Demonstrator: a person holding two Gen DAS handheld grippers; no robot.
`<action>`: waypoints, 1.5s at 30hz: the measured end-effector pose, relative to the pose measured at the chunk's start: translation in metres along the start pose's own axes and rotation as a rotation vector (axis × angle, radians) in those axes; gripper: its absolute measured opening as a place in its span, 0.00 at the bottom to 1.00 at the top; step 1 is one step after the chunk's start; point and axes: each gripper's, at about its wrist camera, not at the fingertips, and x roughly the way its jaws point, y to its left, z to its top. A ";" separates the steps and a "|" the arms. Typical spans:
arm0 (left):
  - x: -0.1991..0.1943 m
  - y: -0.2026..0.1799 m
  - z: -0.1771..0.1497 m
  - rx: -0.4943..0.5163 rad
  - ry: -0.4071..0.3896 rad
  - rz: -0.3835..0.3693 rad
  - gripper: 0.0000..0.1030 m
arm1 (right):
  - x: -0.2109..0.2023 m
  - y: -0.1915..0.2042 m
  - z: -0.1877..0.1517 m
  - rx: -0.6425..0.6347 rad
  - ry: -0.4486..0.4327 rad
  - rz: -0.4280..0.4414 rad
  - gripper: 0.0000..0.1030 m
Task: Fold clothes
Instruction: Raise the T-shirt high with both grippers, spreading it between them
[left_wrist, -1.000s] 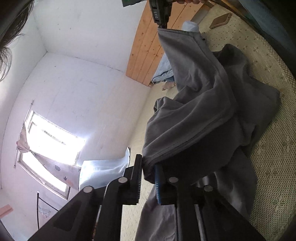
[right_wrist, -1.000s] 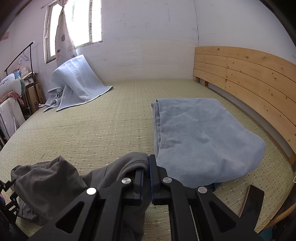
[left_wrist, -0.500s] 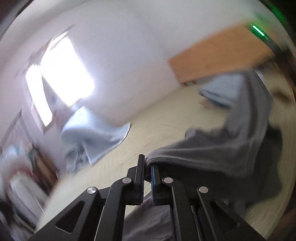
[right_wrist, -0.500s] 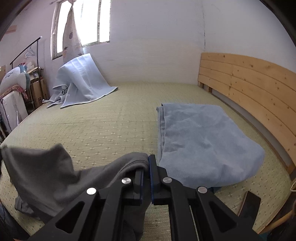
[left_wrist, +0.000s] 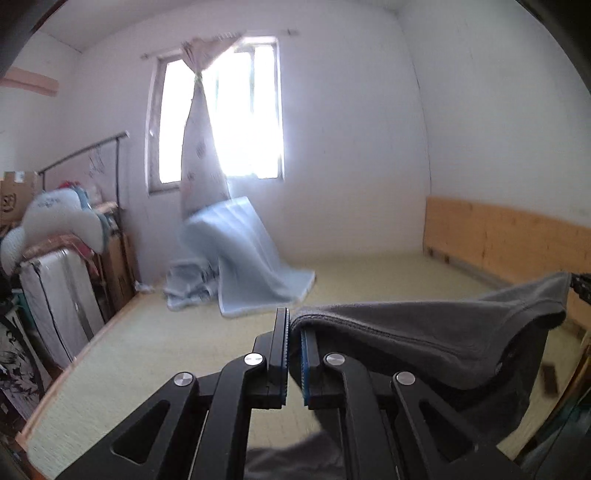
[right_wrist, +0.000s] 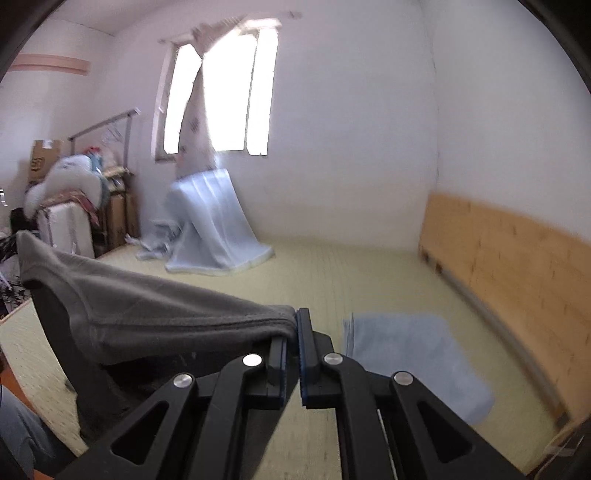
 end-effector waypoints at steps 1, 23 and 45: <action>-0.013 0.006 0.015 -0.010 -0.023 0.001 0.04 | -0.013 0.005 0.014 -0.015 -0.029 0.006 0.03; -0.235 0.083 0.194 -0.136 -0.231 -0.088 0.04 | -0.247 0.072 0.190 -0.210 -0.509 -0.012 0.03; -0.190 0.111 0.194 -0.160 -0.159 -0.067 0.04 | -0.198 0.086 0.191 -0.195 -0.426 -0.021 0.03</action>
